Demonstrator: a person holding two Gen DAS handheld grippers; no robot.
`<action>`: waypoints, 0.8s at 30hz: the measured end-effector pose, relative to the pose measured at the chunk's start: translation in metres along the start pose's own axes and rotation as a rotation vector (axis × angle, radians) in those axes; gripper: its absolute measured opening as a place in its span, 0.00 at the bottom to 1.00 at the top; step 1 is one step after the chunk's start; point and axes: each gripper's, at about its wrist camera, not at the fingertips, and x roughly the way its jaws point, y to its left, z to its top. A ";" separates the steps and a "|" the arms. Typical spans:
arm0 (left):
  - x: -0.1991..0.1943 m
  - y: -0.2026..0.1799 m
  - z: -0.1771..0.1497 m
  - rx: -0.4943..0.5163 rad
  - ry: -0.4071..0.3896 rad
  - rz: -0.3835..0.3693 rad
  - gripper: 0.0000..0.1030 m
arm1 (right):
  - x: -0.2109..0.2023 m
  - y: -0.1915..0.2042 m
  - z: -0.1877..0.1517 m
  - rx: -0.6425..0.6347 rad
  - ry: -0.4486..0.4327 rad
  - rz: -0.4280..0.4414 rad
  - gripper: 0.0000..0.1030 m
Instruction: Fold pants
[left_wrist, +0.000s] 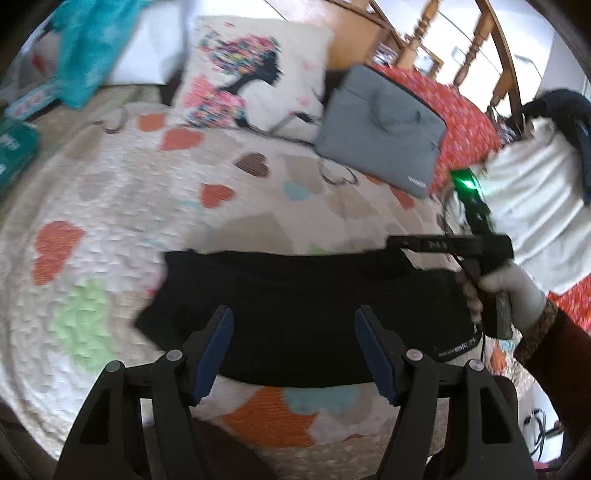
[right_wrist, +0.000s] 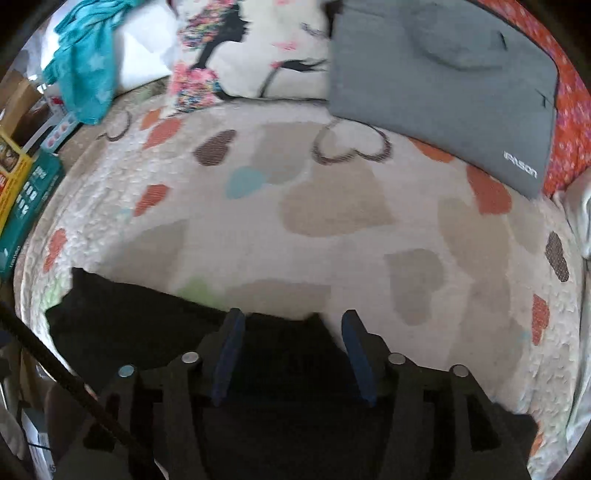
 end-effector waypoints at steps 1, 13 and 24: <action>0.010 -0.008 0.000 0.012 0.016 -0.002 0.65 | 0.005 -0.003 0.000 0.000 0.010 0.007 0.60; 0.076 -0.033 0.001 0.002 0.115 0.008 0.65 | 0.035 -0.005 0.032 -0.046 0.021 -0.050 0.01; 0.069 -0.016 0.005 -0.037 0.104 0.047 0.65 | 0.017 -0.045 0.035 0.083 -0.032 0.156 0.73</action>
